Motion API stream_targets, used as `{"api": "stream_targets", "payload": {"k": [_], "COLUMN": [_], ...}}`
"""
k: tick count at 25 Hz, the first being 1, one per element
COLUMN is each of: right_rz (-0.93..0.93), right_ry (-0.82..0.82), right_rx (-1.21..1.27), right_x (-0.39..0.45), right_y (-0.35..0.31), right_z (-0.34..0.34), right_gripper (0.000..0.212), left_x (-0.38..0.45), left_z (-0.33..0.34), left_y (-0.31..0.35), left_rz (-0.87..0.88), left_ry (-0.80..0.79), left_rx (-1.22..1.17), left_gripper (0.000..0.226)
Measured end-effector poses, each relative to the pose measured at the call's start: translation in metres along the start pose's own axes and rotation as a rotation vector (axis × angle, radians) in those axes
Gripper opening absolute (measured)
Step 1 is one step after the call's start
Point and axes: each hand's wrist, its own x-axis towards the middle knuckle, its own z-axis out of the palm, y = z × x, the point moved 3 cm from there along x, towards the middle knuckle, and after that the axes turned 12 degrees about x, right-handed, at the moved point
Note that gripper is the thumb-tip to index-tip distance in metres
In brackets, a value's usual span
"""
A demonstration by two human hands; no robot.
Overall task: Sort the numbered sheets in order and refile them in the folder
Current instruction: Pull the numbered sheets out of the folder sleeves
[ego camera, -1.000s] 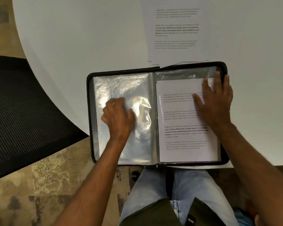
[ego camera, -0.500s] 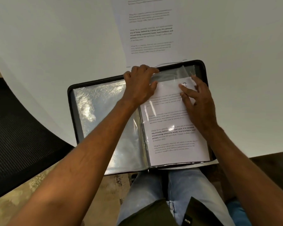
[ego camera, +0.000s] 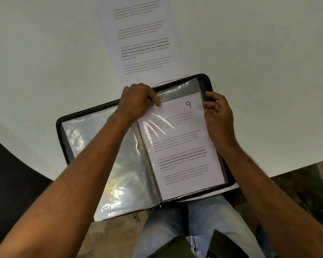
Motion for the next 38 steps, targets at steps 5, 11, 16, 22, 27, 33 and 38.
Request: {"api": "stream_targets", "payload": {"k": [5,11,16,22,27,33,38], "right_rz": [0.078,0.106,0.126,0.181,0.157,0.136,0.137], "right_ry": [0.028,0.046,0.015,-0.055,-0.099,-0.053,-0.022], "right_rx": [0.064,0.104,0.131,0.105,-0.001,-0.073,-0.056], "right_x": [-0.001,0.001,0.000,-0.005,-0.007,-0.005,-0.007], "right_y": [0.001,0.003,0.002,0.009,0.012,0.017,0.014], "right_z": [0.004,0.010,0.005,-0.001,0.001,0.003,0.005], "right_gripper": [0.043,0.041,0.040,0.038,0.035,0.029,0.025], "left_x": [0.008,0.013,0.014,0.020,0.029,0.020,-0.018], "left_z": [-0.005,0.005,0.007,-0.026,-0.054,-0.058,-0.027], "left_y": [0.012,0.026,0.025,0.006,-0.010,-0.046,-0.061], "left_rz": [0.028,0.102,0.112,-0.123,-0.194,-0.310,-0.422], "left_ry": [-0.094,-0.192,-0.106,0.291,0.450,0.375,0.230], "left_rx": [-0.013,0.004,0.049,-0.140,-0.458,-0.615,-0.851], "left_gripper": [0.025,0.014,0.008,0.006,0.007,0.030,0.023]}}
